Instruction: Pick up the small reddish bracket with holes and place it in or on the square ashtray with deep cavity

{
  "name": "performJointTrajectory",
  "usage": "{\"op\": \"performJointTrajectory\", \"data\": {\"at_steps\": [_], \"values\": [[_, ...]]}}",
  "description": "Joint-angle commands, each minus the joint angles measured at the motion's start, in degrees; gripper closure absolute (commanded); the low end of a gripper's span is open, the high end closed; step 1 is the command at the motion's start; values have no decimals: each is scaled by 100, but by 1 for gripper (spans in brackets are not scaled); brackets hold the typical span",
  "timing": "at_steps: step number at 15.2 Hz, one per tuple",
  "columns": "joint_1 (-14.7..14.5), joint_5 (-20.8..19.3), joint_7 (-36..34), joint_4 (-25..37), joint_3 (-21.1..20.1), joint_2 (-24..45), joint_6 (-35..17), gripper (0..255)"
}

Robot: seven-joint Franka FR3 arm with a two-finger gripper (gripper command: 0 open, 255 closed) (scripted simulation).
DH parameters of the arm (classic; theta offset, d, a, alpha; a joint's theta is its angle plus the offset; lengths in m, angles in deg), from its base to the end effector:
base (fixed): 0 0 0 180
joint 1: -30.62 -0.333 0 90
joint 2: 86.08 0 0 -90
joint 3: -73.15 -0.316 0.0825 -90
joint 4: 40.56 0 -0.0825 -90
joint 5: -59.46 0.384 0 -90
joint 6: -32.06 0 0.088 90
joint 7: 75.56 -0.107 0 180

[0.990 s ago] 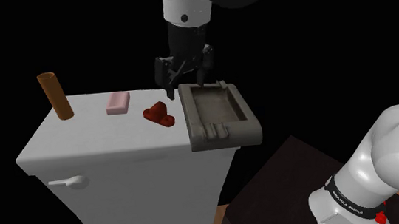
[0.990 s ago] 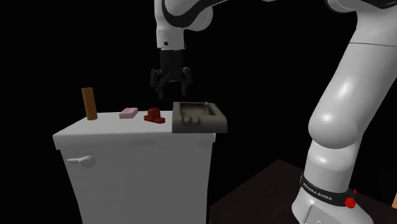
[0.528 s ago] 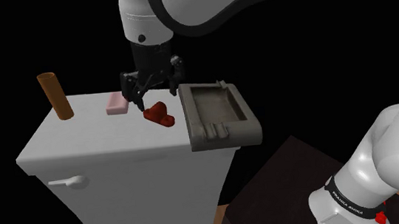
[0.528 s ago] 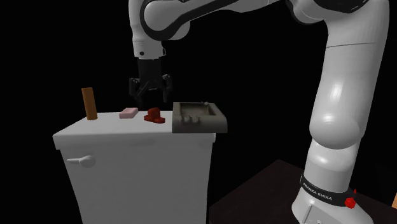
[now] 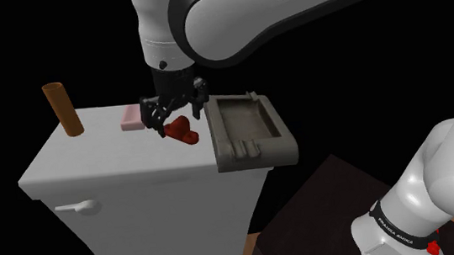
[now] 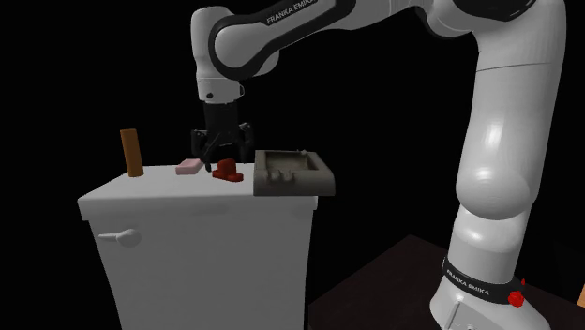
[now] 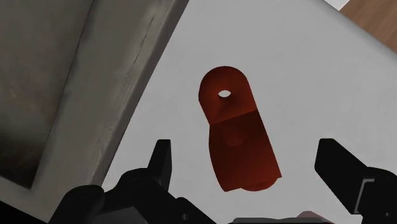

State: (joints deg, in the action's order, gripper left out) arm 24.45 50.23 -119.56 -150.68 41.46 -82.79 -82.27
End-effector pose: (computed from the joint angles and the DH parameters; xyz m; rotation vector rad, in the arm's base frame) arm 0.4624 0.3413 0.4666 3.0653 -0.0669 0.1476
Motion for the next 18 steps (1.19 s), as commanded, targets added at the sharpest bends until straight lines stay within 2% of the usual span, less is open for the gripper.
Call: {"op": "performJointTrajectory", "data": {"at_steps": [1,5,6,15,18], "values": [[1,-6,-2,-6,2,8,-15,0],[1,-6,-2,-6,2,8,-14,0],[1,-6,-2,-6,2,8,-14,255],[2,-6,-2,-6,1,8,-15,255],[6,41,49,167,-1,-48,202,255]]}}
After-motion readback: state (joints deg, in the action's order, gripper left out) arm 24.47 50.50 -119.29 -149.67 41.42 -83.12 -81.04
